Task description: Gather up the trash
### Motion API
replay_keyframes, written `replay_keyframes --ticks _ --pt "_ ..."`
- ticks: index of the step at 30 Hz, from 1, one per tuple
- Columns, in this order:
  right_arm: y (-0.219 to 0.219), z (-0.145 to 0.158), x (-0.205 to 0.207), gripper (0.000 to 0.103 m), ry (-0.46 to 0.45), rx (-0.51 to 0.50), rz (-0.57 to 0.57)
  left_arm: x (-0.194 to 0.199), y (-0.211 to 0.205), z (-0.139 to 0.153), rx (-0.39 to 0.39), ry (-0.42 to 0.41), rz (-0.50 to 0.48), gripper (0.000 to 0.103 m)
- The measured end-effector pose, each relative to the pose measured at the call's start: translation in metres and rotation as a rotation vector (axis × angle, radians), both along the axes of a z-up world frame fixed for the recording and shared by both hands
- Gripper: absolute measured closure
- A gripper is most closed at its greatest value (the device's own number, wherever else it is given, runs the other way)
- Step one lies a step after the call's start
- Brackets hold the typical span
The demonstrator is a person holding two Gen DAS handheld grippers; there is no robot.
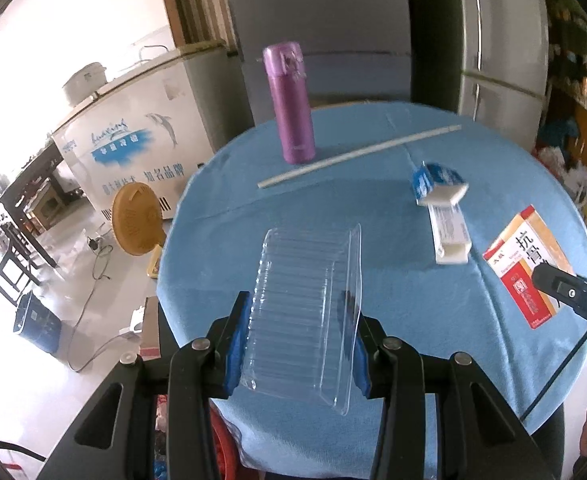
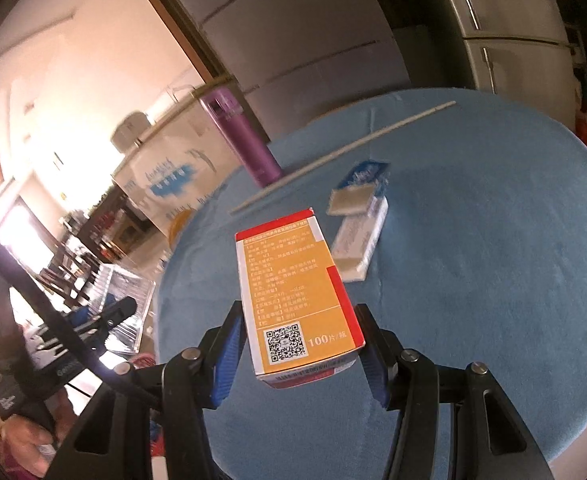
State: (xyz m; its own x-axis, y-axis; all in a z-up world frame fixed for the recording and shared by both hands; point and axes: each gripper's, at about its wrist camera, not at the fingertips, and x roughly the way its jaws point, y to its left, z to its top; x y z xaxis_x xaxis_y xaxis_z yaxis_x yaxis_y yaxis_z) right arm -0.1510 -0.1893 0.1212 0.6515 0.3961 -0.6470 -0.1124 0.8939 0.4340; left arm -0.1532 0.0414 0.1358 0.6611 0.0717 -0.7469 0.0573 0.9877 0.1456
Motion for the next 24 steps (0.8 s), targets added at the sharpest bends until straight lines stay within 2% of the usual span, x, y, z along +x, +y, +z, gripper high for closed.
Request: replay_keyframes --ticks 5,9,16,24 --pt "0.005 -0.022 0.004 0.047 0.078 -0.105 -0.023 0.008 -0.013 -0.035 -0.021 0.115 -0.042 0.058" --pt "0.001 -0.036 0.003 0.047 0.122 -0.163 -0.045 0.008 -0.024 -0.051 -0.009 0.152 -0.064 0.058" --pt "-0.012 -0.052 0.007 0.047 0.187 -0.149 -0.069 0.016 -0.036 -0.069 0.014 0.193 -0.088 0.058" --pt "-0.01 -0.062 0.015 0.045 0.233 -0.144 -0.065 0.024 -0.04 -0.091 -0.003 0.257 -0.122 0.057"
